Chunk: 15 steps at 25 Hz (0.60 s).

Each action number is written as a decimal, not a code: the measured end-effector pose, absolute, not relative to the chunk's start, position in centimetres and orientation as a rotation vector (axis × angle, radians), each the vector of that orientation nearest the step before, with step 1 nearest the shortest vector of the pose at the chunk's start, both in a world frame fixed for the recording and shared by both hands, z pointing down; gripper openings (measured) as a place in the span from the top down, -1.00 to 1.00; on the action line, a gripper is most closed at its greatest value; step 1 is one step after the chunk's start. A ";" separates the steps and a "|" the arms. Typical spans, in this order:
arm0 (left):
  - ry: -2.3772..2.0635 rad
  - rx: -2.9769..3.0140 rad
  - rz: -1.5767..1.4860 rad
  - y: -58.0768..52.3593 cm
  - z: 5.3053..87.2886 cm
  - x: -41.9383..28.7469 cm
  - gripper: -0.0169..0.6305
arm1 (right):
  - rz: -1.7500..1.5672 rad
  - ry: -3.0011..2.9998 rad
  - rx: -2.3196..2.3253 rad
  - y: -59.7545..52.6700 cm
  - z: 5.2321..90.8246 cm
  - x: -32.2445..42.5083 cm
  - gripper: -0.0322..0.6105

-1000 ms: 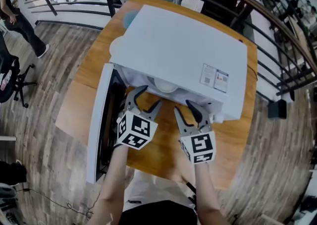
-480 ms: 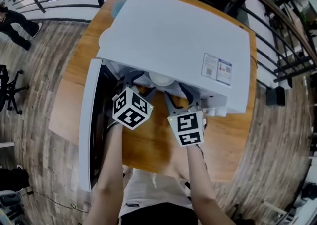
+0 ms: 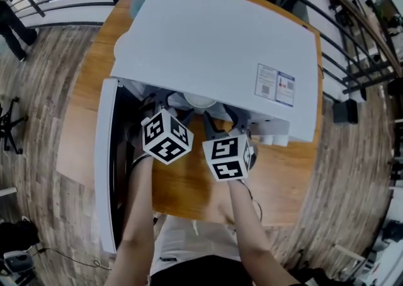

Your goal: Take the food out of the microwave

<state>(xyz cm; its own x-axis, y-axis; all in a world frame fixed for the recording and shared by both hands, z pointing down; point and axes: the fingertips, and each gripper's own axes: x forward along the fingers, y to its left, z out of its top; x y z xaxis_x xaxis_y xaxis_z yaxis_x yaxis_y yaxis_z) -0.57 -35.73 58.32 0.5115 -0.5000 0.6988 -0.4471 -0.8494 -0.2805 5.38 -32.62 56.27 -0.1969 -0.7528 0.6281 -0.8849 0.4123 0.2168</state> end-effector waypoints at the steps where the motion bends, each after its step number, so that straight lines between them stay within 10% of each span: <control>1: 0.839 -2.690 -1.261 -35.7 58.2 -0.6 0.01 | 0.248 -1.995 1.386 -32.7 56.2 5.3 0.22; 15: 0.798 -2.908 -1.115 -35.0 57.2 0.3 0.01 | 0.236 -2.020 1.384 -33.6 55.8 4.7 0.23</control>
<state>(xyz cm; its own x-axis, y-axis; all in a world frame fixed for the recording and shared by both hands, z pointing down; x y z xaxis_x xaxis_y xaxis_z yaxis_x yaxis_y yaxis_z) 0.33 -35.00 57.23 0.6365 -0.4231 0.6448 -0.4740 -0.8742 -0.1058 4.72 -33.58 55.81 -0.2141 -0.7603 0.6133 -0.8812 0.4212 0.2146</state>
